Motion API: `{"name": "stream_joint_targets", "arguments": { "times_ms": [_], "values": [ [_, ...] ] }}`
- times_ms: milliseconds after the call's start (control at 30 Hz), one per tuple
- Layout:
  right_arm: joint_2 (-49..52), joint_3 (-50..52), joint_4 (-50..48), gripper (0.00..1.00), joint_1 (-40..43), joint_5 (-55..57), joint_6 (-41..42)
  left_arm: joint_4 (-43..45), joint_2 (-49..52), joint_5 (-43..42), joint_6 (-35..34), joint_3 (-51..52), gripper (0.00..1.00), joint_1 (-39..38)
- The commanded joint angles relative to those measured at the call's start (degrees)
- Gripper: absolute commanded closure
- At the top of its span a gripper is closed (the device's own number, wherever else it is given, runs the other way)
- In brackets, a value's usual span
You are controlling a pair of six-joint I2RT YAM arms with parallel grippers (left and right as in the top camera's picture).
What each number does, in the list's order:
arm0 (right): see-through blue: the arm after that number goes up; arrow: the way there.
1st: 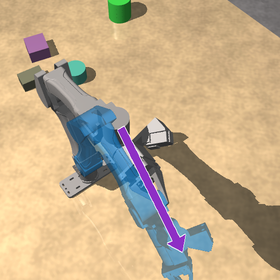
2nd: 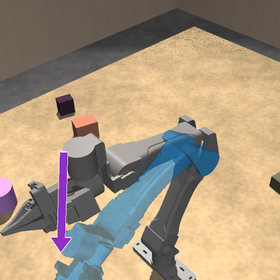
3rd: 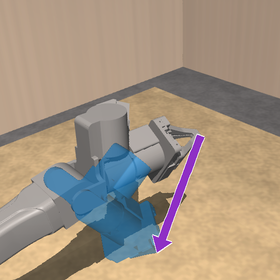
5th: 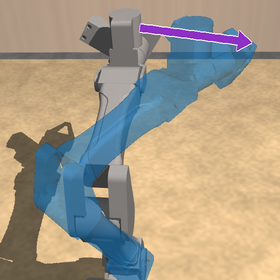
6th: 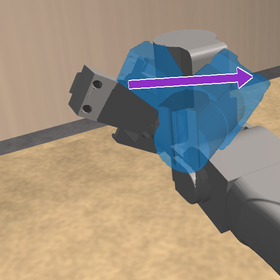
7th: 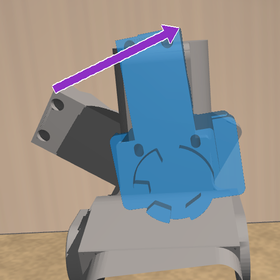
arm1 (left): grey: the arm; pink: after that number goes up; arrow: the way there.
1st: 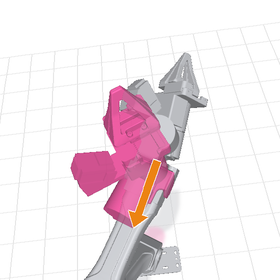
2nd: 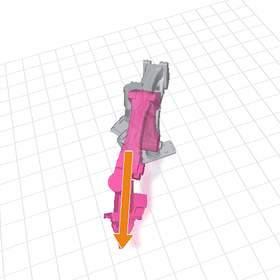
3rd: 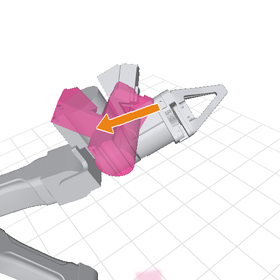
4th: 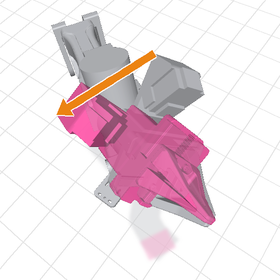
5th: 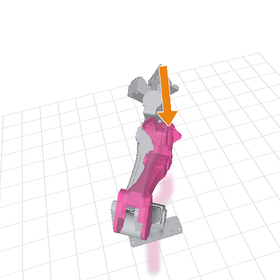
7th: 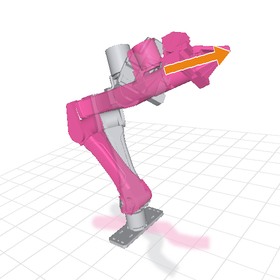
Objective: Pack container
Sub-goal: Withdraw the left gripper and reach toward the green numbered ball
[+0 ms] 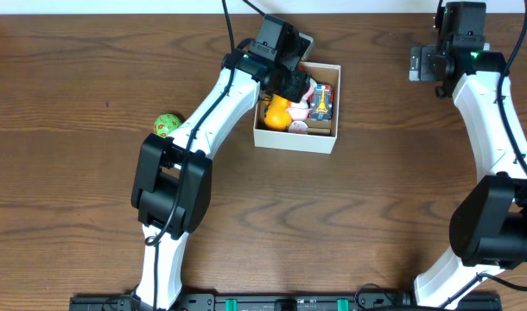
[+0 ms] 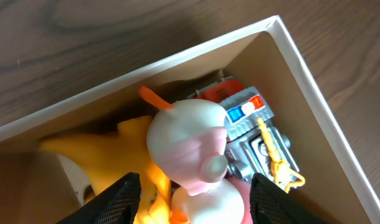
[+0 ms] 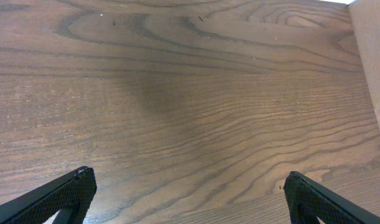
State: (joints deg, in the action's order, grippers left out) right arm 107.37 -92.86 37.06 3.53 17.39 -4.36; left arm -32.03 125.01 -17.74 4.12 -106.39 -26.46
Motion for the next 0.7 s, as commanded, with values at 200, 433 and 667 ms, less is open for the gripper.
{"name": "stream_joint_targets", "arguments": {
  "times_ms": [200, 433, 667],
  "values": [
    [0.0, -0.7, 0.0, 0.01, 0.2, 0.2, 0.7, -0.6, -7.6, 16.1, -10.6, -1.2, 0.42, 5.2],
    [0.0, -0.7, 0.0, 0.01, 0.2, 0.2, 0.7, -18.0, -15.1, 17.1, -12.7, -1.2, 0.4, 14.5],
    [0.0, -0.7, 0.0, 0.01, 0.2, 0.2, 0.7, -35.5, -14.9, 18.9, -18.2, 1.0, 0.25, 21.2]
  ]
}}
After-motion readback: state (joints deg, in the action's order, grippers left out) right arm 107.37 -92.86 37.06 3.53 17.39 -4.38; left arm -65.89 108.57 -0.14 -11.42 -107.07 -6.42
